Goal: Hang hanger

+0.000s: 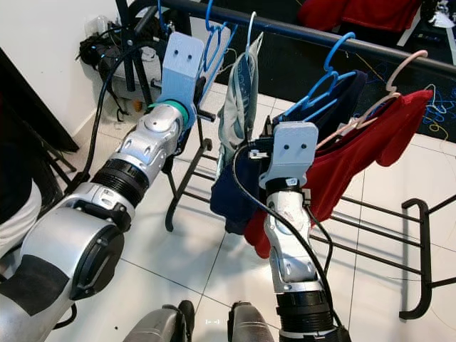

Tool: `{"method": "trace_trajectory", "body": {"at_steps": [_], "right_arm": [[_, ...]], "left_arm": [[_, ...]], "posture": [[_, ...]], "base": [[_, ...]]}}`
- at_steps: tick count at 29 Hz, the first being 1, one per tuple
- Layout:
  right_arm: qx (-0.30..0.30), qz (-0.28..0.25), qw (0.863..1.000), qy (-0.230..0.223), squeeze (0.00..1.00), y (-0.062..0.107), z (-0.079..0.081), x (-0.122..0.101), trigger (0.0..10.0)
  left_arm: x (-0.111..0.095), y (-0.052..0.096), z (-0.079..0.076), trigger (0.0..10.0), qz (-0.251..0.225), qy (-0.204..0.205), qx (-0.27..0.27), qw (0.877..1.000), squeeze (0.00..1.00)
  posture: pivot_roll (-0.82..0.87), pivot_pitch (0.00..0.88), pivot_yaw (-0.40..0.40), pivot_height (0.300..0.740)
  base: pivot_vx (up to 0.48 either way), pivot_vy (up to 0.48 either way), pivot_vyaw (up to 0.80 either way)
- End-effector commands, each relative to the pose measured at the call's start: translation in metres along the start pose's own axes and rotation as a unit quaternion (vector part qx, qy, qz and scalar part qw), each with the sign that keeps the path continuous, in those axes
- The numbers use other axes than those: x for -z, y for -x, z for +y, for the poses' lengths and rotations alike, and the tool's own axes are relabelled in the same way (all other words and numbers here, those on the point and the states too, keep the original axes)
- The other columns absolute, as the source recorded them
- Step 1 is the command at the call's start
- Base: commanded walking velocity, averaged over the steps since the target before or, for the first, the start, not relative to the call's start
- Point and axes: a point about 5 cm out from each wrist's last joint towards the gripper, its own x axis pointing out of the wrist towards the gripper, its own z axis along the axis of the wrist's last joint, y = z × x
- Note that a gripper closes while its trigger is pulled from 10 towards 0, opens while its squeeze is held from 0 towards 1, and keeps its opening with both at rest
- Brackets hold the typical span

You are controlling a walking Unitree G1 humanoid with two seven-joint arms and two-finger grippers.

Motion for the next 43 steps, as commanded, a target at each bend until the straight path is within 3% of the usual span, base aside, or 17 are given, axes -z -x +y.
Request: {"method": "trace_trajectory", "body": {"at_steps": [1,6,12,18,25,29,30,32,33,34,35,43], "right_arm": [[0.0,0.009,1.0,0.003,0.0,0.004,0.0,0.003,10.0],[-0.006,0.012,1.0,0.002,0.0,0.004,0.0,0.004,10.0],[-0.011,0.01,1.0,0.002,0.0,0.002,0.002,0.003,10.0],[-0.01,0.008,1.0,0.004,0.0,0.002,0.0,0.002,10.0],[-0.008,0.01,1.0,0.005,0.0,0.004,0.001,0.003,10.0],[-0.009,0.011,1.0,0.004,0.0,0.005,0.002,0.003,10.0],[-0.009,0.011,1.0,0.003,0.0,0.005,0.002,0.003,10.0],[-0.009,0.011,1.0,0.003,0.0,0.005,0.002,0.003,10.0],[-0.008,0.012,1.0,0.003,0.0,0.005,0.002,0.004,10.0],[-0.008,0.012,1.0,0.003,0.0,0.005,0.002,0.004,10.0],[-0.007,0.013,1.0,0.002,0.0,0.006,0.002,0.004,10.0],[-0.006,0.016,1.0,0.0,0.0,0.007,0.002,0.005,10.0]], "left_arm": [[0.006,0.003,0.003,10.0,0.014,0.013,0.011,1.0,0.0],[0.022,0.017,0.001,10.0,0.041,0.017,0.047,0.998,0.0],[0.023,0.012,-0.003,10.0,0.044,0.024,0.017,0.999,0.0],[0.008,0.001,-0.004,10.0,0.013,0.036,-0.035,0.999,0.0],[-0.013,-0.003,-0.015,10.0,-0.017,0.028,-0.013,0.999,0.0],[-0.015,-0.003,-0.019,10.0,-0.015,0.019,-0.002,1.0,0.0],[-0.013,-0.002,-0.024,10.0,-0.008,0.009,0.009,1.0,0.1],[-0.013,-0.002,-0.024,10.0,-0.008,0.009,0.009,1.0,0.1],[-0.008,-0.002,-0.028,10.0,0.001,0.001,0.018,1.0,0.91],[-0.008,-0.002,-0.028,10.0,0.001,0.001,0.018,1.0,0.91],[-0.003,-0.001,-0.032,10.0,0.011,-0.005,0.024,1.0,1.0],[0.006,-0.002,-0.034,10.0,0.02,-0.009,0.028,0.999,1.0]], "posture": [[-0.11,0.148,0.123,0.74],[-0.1,0.152,0.116,0.74],[-0.11,0.145,0.112,0.74],[-0.13,0.138,0.117,0.74],[-0.13,0.133,0.124,0.74],[-0.13,0.133,0.126,0.74],[-0.13,0.135,0.127,0.74],[-0.13,0.135,0.127,0.74],[-0.13,0.137,0.129,0.74],[-0.13,0.137,0.129,0.74],[-0.13,0.14,0.13,0.74],[-0.13,0.144,0.13,0.74]], "base": [[0.0,0.0,0.0],[0.0,0.0,0.0],[0.0,0.0,0.0],[0.0,0.0,0.0],[0.0,0.0,0.0],[0.0,0.0,0.0],[0.0,0.0,0.0],[0.0,0.0,0.0],[0.0,0.0,0.0],[0.0,0.0,0.0],[0.0,0.0,0.0],[0.0,0.0,0.0]]}}
